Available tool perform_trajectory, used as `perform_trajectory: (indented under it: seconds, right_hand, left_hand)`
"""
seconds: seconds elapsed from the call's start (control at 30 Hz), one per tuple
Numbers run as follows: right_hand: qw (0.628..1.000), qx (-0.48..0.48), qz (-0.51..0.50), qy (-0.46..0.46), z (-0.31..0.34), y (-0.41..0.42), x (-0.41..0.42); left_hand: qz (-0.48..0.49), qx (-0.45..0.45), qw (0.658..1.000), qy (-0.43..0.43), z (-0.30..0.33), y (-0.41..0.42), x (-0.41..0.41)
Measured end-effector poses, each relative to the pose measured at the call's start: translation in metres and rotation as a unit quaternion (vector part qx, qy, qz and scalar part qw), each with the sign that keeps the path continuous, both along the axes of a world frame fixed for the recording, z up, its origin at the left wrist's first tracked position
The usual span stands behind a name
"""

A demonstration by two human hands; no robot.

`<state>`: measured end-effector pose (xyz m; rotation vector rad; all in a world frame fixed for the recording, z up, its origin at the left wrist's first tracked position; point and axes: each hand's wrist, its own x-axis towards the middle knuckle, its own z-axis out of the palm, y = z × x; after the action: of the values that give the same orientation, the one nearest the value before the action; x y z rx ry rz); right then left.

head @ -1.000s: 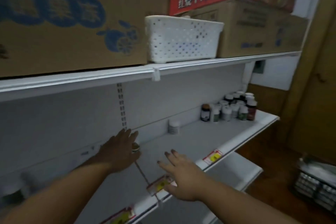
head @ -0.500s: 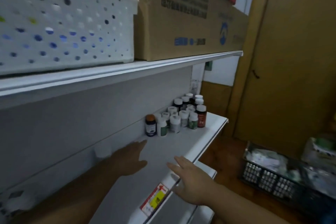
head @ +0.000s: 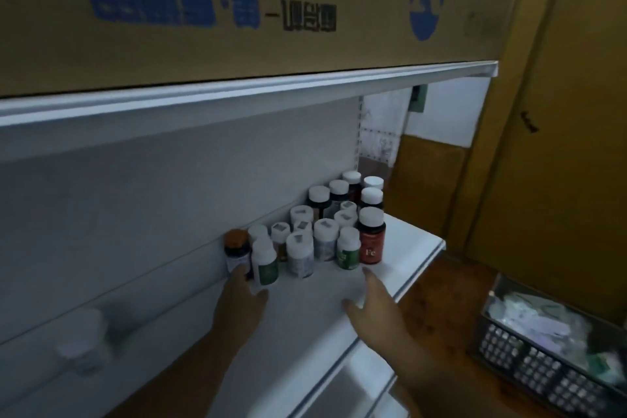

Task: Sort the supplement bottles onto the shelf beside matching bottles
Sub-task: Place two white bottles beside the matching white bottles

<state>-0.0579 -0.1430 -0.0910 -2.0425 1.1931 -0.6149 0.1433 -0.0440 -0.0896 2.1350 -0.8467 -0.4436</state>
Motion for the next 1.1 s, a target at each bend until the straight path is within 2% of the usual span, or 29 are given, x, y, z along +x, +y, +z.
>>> perform_trajectory:
  seconds: [0.1,0.23,0.37,0.43,0.5,0.6,0.67,0.8,0.87,0.93,1.1]
  right_hand:
    - [0.996,0.036,-0.053,-0.056,-0.012,-0.041,0.016]
    - [0.974,0.052,-0.079,-0.205,-0.014,-0.064,0.039]
    - [0.973,0.117,-0.134,-0.146,-0.020,-0.080,0.054]
    - [0.977,0.119,-0.137,-0.115,-0.026,-0.087,0.060]
    - [0.978,0.120,-0.123,-0.118,-0.024,-0.088,0.057]
    - [0.970,0.137,-0.044,-0.195,-0.019,-0.072,0.038]
    - [0.966,0.138,0.029,-0.218,-0.013,-0.058,0.028]
    - [0.935,0.195,0.189,-0.227,0.008,-0.030,0.043]
    - [0.909,0.243,0.247,-0.232,0.020,-0.016,0.059]
    - [0.900,0.270,0.265,-0.220,0.027,-0.006,0.070]
    - [0.862,0.299,0.361,-0.191,0.040,0.061,0.103]
  left_hand:
    - [0.114,-0.081,0.989,0.050,-0.015,-0.022,-0.010]
    - [0.208,-0.067,0.975,0.029,-0.022,-0.042,-0.013]
    - [0.285,-0.007,0.958,-0.017,-0.019,-0.058,-0.019]
    - [0.293,0.024,0.955,-0.049,-0.019,-0.065,-0.021]
    - [0.288,0.022,0.957,-0.038,-0.020,-0.065,-0.022]
    - [0.245,-0.103,0.961,0.080,-0.011,-0.051,-0.024]
    - [0.205,-0.151,0.958,0.134,-0.002,-0.036,-0.028]
    - [0.157,-0.258,0.914,0.272,0.020,0.003,-0.040]
    - [0.174,-0.282,0.905,0.265,0.028,0.030,-0.046]
    - [0.182,-0.296,0.901,0.260,0.034,0.050,-0.051]
    - [0.265,-0.353,0.859,0.261,0.048,0.125,-0.060]
